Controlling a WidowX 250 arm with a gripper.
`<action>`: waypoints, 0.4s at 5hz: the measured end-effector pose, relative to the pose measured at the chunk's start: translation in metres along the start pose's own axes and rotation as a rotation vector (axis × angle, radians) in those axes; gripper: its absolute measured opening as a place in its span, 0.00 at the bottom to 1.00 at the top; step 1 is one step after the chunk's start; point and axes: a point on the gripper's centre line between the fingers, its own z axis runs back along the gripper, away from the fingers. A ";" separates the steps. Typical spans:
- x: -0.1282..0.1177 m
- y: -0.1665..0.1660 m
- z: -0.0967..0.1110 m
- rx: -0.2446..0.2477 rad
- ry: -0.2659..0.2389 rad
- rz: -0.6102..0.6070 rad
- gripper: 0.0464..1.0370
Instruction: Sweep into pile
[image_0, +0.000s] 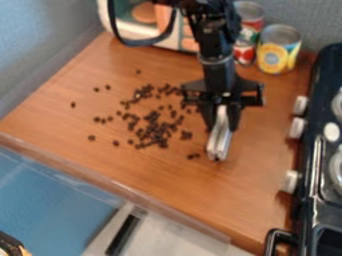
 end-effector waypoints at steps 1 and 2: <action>-0.005 0.007 -0.006 0.003 0.005 -0.002 0.33; -0.003 0.021 -0.010 -0.010 0.013 0.030 0.33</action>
